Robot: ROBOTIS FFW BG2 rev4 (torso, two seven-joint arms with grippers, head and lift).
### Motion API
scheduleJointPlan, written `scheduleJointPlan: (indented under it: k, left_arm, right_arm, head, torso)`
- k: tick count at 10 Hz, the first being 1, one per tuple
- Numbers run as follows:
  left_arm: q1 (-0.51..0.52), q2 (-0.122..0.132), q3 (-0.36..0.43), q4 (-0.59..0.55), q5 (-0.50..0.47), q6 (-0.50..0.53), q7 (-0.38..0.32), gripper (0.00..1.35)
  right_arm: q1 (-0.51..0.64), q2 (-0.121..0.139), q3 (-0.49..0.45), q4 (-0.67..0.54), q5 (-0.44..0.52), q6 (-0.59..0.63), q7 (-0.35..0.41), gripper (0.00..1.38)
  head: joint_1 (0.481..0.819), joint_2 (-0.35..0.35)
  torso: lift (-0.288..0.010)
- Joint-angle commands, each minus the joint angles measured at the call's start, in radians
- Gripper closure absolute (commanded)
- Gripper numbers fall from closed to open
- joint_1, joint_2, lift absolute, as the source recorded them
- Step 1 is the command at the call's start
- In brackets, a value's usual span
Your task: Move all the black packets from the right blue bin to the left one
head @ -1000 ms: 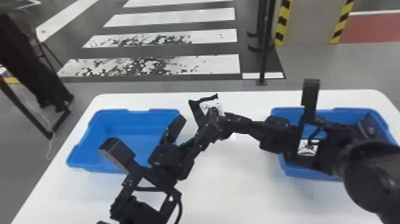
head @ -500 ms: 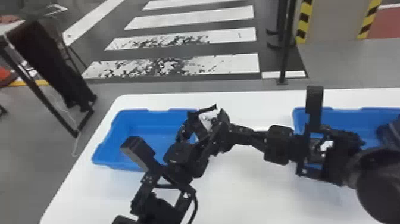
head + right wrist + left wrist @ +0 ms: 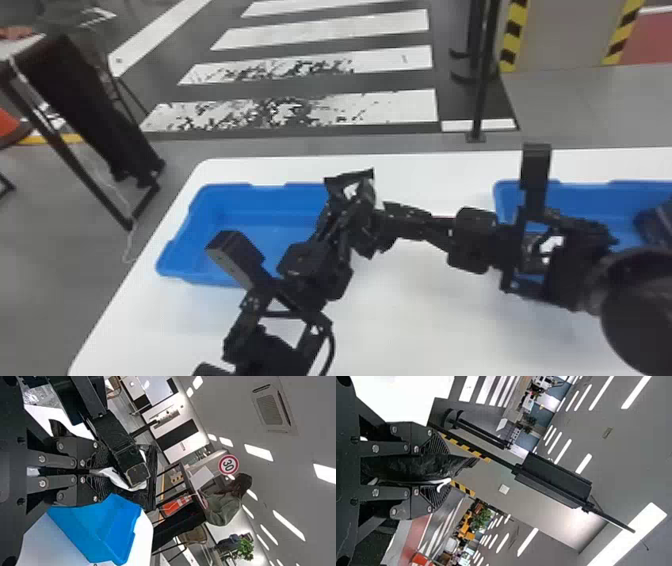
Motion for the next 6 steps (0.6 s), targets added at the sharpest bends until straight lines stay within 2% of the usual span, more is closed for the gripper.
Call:
scheduleJointPlan:
  k: [1,2,3,4,5,6]
  left_arm:
    - [0.005,0.000,0.009,0.004,-0.030,-0.058,0.028,1.22]
    - [-0.015,-0.008,0.039,0.049,-0.096,-0.093,0.060,1.22]
    - [-0.056,-0.015,0.081,0.142,-0.184,-0.134,0.091,1.22]
    - [-0.103,-0.023,0.143,0.247,-0.290,-0.169,0.113,1.22]
    - [-0.150,-0.034,0.214,0.338,-0.439,-0.198,0.145,1.22]
    - [-0.204,-0.034,0.268,0.449,-0.633,-0.272,0.211,1.22]
  right_arm:
    - [0.004,0.001,-0.002,0.028,-0.017,-0.043,0.011,0.82]
    - [0.009,0.001,-0.014,0.038,-0.019,-0.058,0.019,0.42]
    - [0.019,0.001,-0.040,0.046,-0.019,-0.068,0.022,0.15]
    - [0.027,0.001,-0.060,0.046,-0.021,-0.073,0.022,0.10]
    - [0.031,0.001,-0.072,0.046,-0.019,-0.080,0.022,0.12]
    - [0.036,-0.001,-0.082,0.046,-0.017,-0.085,0.022,0.12]
  head:
    - [0.695,0.235]
    - [0.695,0.240]
    - [0.695,0.257]
    - [0.695,0.275]
    - [0.695,0.300]
    - [0.695,0.317]
  torso:
    - [-0.168]
    - [-0.168]
    - [-0.168]
    - [-0.168]
    - [-0.168]
    - [-0.168]
